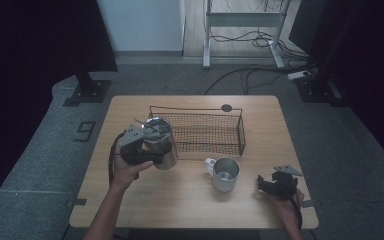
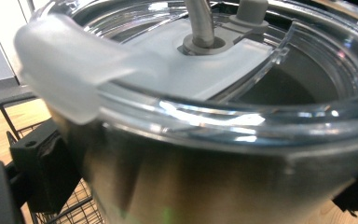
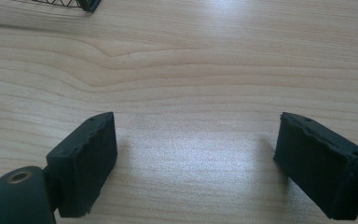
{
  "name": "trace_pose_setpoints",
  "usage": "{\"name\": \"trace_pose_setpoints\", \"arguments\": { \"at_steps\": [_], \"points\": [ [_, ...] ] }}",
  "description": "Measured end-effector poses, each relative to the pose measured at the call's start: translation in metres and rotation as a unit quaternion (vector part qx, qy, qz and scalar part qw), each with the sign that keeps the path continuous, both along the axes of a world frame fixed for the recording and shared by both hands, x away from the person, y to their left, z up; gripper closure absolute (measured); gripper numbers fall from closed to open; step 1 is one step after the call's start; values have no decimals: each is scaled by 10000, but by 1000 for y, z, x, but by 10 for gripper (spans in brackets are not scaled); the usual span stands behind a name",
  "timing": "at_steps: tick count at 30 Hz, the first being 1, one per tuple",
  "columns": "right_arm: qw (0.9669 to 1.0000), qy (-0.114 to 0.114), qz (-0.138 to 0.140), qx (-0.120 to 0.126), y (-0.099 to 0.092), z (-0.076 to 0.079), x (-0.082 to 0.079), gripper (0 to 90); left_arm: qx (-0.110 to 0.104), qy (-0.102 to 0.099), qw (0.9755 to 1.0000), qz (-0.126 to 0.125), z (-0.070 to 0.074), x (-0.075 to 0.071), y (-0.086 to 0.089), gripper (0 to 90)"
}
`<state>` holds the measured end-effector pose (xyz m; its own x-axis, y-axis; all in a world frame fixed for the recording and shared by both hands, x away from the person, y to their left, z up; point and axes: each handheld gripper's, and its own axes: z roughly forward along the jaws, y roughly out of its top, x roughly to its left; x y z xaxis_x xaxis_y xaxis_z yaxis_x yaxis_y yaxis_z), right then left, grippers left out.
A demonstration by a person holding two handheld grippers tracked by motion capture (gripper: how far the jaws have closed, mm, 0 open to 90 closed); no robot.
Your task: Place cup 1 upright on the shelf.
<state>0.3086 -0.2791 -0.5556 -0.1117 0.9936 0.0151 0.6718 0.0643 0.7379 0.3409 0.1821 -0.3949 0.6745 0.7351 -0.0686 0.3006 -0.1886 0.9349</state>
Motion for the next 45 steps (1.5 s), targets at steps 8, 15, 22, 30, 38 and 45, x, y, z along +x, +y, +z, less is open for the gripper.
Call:
{"name": "trace_pose_setpoints", "arguments": {
  "at_steps": [8,15,22,30,38,45],
  "points": [
    [10000,2,-7,3,0,0,0,126,4,-29,10000,-3,5,2,-1,39],
    [10000,1,-6,2,0,0,0,126,-5,-50,10000,13,10,7,-2,39],
    [10000,2,-7,3,0,0,0,126,22,-21,10000,55,10,14,-2,40],
    [10000,10,-2,2,0,0,0,126,18,-40,10000,18,14,22,-3,39],
    [10000,2,-10,5,0,0,0,127,31,22,10000,91,15,32,-4,39],
    [10000,12,-11,-2,0,0,0,128,43,26,9999,127,18,39,-6,39]
  ]
}}
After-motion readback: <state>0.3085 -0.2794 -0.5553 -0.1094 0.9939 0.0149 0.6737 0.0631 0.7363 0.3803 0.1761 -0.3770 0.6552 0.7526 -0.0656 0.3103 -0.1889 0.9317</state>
